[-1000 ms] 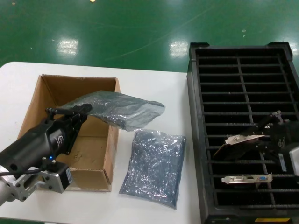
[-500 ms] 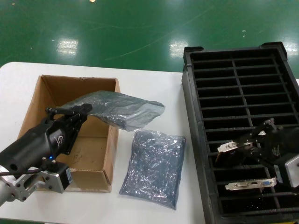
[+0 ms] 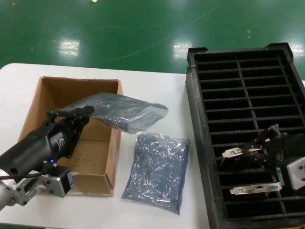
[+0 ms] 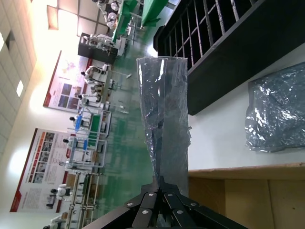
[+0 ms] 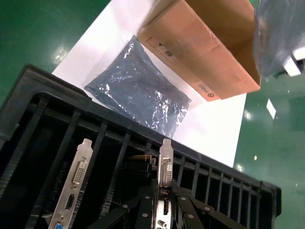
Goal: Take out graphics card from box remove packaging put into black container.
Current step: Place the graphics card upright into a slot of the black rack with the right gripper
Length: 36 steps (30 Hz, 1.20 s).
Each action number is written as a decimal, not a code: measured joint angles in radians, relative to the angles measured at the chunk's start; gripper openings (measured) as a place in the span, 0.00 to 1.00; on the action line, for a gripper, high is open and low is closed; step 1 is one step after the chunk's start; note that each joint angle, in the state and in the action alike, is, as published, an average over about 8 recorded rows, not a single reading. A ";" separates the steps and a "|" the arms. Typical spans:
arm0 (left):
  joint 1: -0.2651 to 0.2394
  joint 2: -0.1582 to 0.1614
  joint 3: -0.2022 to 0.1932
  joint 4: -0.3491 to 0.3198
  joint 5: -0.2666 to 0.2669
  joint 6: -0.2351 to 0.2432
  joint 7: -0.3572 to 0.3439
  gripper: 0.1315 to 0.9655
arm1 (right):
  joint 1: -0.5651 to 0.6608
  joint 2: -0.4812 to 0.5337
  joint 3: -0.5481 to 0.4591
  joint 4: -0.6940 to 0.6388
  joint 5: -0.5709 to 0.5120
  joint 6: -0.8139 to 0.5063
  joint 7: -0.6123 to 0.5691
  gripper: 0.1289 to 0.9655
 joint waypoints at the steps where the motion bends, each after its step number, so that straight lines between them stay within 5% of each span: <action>1: 0.000 0.000 0.000 0.000 0.000 0.000 0.000 0.01 | 0.002 -0.002 0.001 -0.007 0.000 -0.002 0.006 0.06; 21: 0.000 0.000 0.000 0.000 0.000 0.000 0.000 0.01 | 0.003 0.023 0.032 -0.026 0.074 -0.044 0.067 0.08; 36: 0.000 0.000 0.000 0.000 0.000 0.000 0.000 0.01 | -0.089 0.155 0.158 0.051 0.276 -0.040 0.092 0.31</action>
